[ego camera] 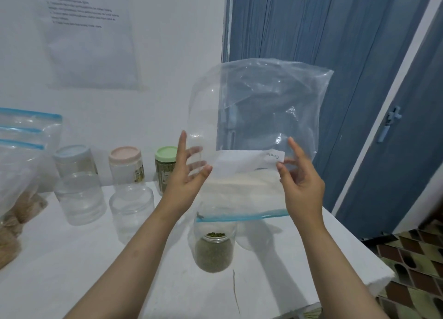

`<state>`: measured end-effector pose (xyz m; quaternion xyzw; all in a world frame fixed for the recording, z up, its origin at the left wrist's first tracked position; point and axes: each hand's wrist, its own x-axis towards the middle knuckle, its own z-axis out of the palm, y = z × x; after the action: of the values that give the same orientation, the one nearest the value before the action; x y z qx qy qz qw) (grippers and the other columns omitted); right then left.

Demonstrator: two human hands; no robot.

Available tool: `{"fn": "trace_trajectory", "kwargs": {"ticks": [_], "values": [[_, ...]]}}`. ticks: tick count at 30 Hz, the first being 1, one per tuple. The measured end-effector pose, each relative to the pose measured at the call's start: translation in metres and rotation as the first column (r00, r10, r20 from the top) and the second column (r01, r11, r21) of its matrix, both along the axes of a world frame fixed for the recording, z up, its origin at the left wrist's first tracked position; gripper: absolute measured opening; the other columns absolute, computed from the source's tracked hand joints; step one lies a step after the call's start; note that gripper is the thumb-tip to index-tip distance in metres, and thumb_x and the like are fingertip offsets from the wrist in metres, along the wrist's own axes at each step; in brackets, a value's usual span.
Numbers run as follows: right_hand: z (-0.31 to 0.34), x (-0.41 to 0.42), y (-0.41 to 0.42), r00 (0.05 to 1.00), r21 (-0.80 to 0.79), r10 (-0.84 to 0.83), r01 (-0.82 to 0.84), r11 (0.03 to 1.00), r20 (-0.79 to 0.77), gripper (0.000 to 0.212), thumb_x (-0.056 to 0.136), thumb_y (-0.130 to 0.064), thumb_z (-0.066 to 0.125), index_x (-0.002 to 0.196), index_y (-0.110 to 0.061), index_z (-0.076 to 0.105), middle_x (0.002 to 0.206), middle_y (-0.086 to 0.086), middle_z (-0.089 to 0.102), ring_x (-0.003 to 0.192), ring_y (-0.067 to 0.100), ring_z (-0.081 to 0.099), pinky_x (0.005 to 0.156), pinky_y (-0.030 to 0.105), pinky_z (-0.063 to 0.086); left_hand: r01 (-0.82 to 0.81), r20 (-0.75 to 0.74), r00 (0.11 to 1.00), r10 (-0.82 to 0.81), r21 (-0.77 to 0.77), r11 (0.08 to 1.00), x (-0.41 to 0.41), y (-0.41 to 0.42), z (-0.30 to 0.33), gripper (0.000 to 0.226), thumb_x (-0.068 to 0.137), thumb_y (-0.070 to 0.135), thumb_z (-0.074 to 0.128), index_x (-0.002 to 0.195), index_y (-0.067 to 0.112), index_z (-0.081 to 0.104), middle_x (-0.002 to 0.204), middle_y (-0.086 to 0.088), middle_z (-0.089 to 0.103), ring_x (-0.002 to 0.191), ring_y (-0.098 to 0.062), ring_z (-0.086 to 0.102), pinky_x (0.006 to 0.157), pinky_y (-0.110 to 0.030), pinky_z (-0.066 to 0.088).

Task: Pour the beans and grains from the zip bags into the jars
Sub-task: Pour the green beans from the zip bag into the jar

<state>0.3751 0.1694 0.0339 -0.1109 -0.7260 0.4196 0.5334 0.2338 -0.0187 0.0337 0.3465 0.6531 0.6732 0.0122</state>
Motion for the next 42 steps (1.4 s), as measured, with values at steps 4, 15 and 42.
{"fn": "trace_trajectory", "kwargs": {"ticks": [4, 15, 42], "values": [[-0.006, 0.006, -0.005, 0.999, 0.016, 0.010, -0.009, 1.000, -0.034, 0.055, 0.096, -0.012, 0.064, 0.138, -0.046, 0.051, 0.092, 0.000, 0.064, 0.075, 0.027, 0.055, 0.077, 0.020, 0.049, 0.078, 0.208, 0.976, -0.058, -0.092, 0.993, 0.010, -0.003, -0.028, 0.091, 0.080, 0.053, 0.058, 0.149, 0.051, 0.000, 0.146, 0.012, 0.045, 0.121, 0.002, 0.053, 0.100, -0.023, 0.039], [-0.004, 0.008, -0.009, 0.997, -0.032, 0.045, -0.047, 0.998, -0.061, 0.053, 0.097, -0.011, 0.062, 0.143, -0.035, 0.051, 0.090, 0.004, 0.063, 0.080, 0.028, 0.056, 0.081, 0.025, 0.050, 0.208, 0.287, 0.943, -0.169, -0.112, 0.972, 0.017, 0.002, -0.027, 0.037, 0.086, 0.058, 0.045, 0.121, 0.065, 0.037, 0.124, 0.009, 0.055, 0.115, -0.005, 0.059, 0.110, -0.043, 0.043], [-0.004, 0.008, -0.005, 1.000, 0.001, 0.027, -0.027, 1.000, -0.011, 0.057, 0.098, -0.014, 0.061, 0.141, -0.050, 0.046, 0.086, 0.000, 0.062, 0.075, 0.027, 0.055, 0.076, 0.015, 0.047, 0.107, 0.070, 0.992, -0.100, -0.105, 0.989, 0.018, 0.004, -0.040, 0.060, 0.091, 0.048, 0.054, 0.130, 0.080, 0.022, 0.130, 0.024, 0.050, 0.118, -0.013, 0.058, 0.114, -0.048, 0.039]]}}
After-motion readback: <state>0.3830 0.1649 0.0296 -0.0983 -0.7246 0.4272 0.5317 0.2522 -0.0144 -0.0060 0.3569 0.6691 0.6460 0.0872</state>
